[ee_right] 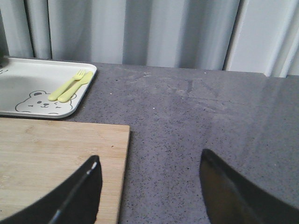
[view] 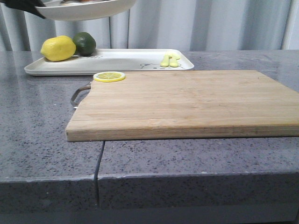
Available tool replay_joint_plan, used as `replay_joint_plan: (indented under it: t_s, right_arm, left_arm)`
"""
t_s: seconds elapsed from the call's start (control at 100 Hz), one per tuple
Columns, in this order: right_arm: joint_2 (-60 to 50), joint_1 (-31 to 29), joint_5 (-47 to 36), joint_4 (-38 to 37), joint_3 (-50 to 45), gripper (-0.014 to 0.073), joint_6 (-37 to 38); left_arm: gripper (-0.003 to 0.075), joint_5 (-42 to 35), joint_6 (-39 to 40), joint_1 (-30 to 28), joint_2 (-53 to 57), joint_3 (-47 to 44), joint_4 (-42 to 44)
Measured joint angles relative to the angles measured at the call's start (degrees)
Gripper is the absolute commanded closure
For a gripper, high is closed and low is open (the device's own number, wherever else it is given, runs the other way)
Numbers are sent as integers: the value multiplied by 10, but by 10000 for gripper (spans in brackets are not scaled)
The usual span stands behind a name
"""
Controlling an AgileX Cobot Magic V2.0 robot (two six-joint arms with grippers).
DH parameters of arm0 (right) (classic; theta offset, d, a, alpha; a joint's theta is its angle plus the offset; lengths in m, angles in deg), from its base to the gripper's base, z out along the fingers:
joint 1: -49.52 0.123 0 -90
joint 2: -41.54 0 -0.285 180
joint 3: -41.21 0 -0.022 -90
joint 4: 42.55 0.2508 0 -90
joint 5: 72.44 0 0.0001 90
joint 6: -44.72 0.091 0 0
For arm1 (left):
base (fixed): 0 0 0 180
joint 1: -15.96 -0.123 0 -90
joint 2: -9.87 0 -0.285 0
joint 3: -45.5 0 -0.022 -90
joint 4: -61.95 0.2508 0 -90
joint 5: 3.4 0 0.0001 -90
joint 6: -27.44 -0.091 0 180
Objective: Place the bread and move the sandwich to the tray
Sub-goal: 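Lift the plate with the left gripper and carry it onto the tray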
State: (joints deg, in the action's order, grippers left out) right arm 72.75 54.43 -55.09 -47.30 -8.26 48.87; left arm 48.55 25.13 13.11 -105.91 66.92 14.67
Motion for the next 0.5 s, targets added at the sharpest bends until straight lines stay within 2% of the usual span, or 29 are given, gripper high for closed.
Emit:
replay_joint_plan:
  t_s: [0.25, 0.5]
  right_arm:
    - [0, 0, 0, 0, 0, 137, 0]
    - [0, 0, -1, 0, 0, 137, 0]
  left_arm:
    - [740, 3, 72, 29, -92, 111, 39]
    - [740, 28, 98, 40, -171, 203, 76]
